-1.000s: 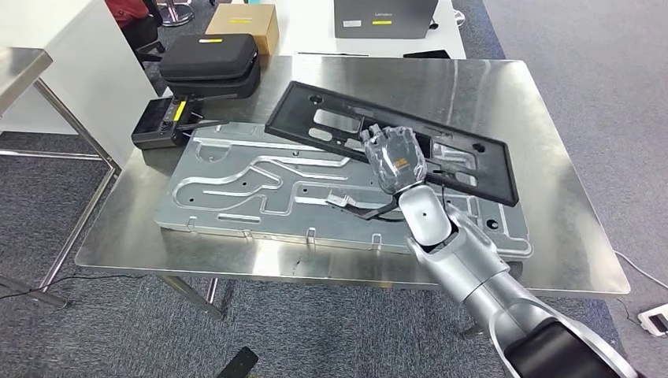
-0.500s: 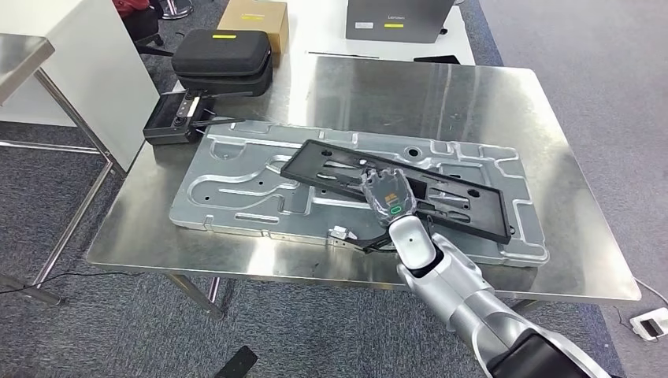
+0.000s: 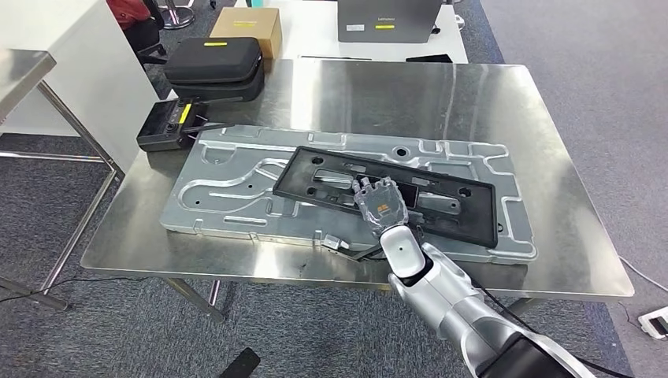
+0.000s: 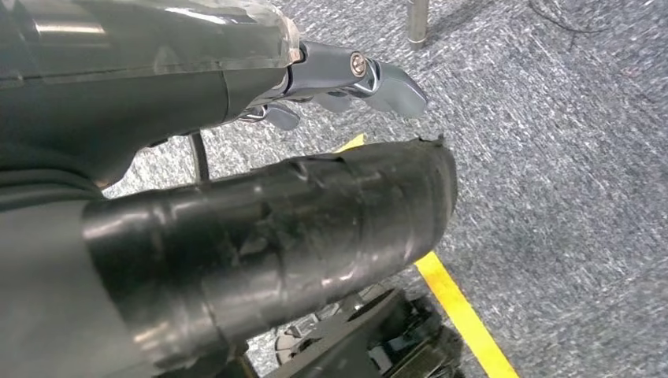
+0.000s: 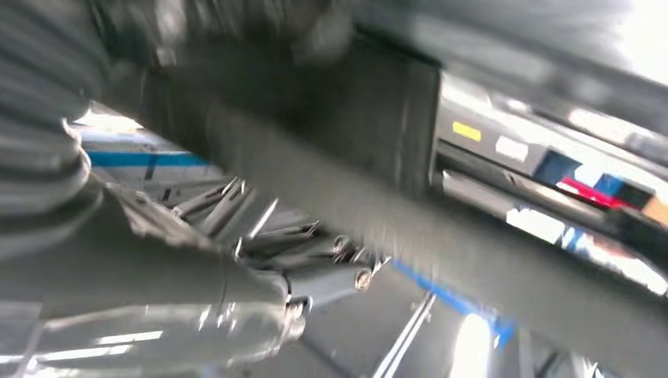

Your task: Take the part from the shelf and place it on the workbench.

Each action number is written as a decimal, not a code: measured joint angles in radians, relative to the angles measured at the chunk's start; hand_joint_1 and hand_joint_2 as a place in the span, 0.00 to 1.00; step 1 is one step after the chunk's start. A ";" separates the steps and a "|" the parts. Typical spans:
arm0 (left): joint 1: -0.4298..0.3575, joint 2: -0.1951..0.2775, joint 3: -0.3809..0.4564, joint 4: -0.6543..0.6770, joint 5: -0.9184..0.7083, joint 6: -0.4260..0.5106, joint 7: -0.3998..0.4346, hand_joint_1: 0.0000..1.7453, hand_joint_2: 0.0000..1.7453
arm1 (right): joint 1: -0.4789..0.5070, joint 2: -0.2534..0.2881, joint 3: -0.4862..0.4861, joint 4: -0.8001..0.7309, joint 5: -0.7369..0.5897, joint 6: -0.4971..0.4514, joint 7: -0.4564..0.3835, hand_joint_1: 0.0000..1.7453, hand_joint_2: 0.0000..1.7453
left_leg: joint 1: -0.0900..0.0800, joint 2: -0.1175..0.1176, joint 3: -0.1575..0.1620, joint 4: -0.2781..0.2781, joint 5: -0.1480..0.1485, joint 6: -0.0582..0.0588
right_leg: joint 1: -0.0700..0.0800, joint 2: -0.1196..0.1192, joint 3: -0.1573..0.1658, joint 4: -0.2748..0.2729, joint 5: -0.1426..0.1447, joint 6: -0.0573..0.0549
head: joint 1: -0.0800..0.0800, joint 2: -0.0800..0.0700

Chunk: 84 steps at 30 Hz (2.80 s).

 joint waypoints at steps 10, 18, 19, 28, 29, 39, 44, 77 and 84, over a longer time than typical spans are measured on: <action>-0.001 0.002 -0.006 0.000 0.009 0.005 0.001 0.00 0.00 | -0.014 -0.006 0.007 0.006 0.001 -0.069 0.025 0.00 0.00 | 0.006 0.000 0.121 -0.249 0.102 0.044 | -0.002 0.008 -0.041 0.087 -0.050 0.051 | 0.001 0.000; 0.003 0.002 -0.006 0.000 0.023 0.009 -0.001 0.00 0.00 | -0.011 -0.029 0.021 -0.038 0.001 -0.086 0.022 0.00 0.00 | -0.006 -0.001 0.116 -0.249 0.104 0.050 | 0.006 0.006 -0.046 0.107 -0.031 0.032 | 0.001 0.000; 0.003 0.002 -0.006 0.000 0.025 0.010 -0.001 0.00 0.00 | -0.013 -0.031 0.021 -0.047 0.000 -0.085 0.019 0.00 0.00 | -0.008 -0.001 0.115 -0.249 0.104 0.047 | 0.009 0.006 -0.023 0.056 -0.017 0.026 | 0.001 0.000; 0.010 0.004 -0.005 0.000 0.056 0.029 -0.012 0.00 0.00 | 0.009 -0.067 0.021 -0.161 -0.017 -0.004 -0.025 0.00 0.00 | -0.004 0.001 0.009 -0.024 -0.015 0.009 | 0.004 0.003 0.004 -0.001 -0.003 -0.002 | -0.001 0.000; 0.013 0.005 -0.005 0.000 0.061 0.031 -0.014 0.00 0.00 | 0.019 -0.076 0.021 -0.177 -0.021 0.005 -0.030 0.00 0.00 | -0.003 0.001 -0.011 0.015 -0.022 0.006 | 0.004 0.003 0.004 0.000 -0.004 -0.002 | -0.001 0.000; 0.046 0.013 0.023 0.000 0.114 0.105 -0.016 0.00 0.00 | 0.326 -0.345 -0.096 -0.659 -0.227 -0.093 -0.086 0.00 0.00 | 0.001 -0.009 0.117 -0.245 0.098 0.041 | 0.005 -0.001 0.001 0.034 -0.039 0.044 | 0.001 0.000; 0.061 0.013 0.039 0.000 0.128 0.146 -0.013 0.00 0.00 | 0.631 -0.417 -0.295 -1.009 -0.378 -0.270 -0.190 0.00 0.00 | 0.002 -0.011 0.120 -0.250 0.097 0.059 | 0.000 0.004 -0.118 0.287 -0.165 0.061 | 0.002 0.000; 0.073 0.009 0.095 0.000 0.157 0.226 0.016 0.00 0.00 | 1.030 -0.028 -0.678 -1.510 -1.030 -0.324 -0.721 0.00 0.00 | -0.007 0.011 0.131 -0.259 0.097 0.060 | -0.005 0.004 -0.035 0.245 -0.165 0.056 | 0.001 0.000; 0.073 0.009 0.097 0.000 0.164 0.226 0.016 0.00 0.00 | 1.040 -0.026 -0.678 -1.508 -1.081 -0.324 -0.708 0.00 0.00 | -0.008 0.009 0.113 -0.252 0.120 0.021 | 0.003 0.005 0.092 0.007 -0.089 0.024 | 0.000 0.000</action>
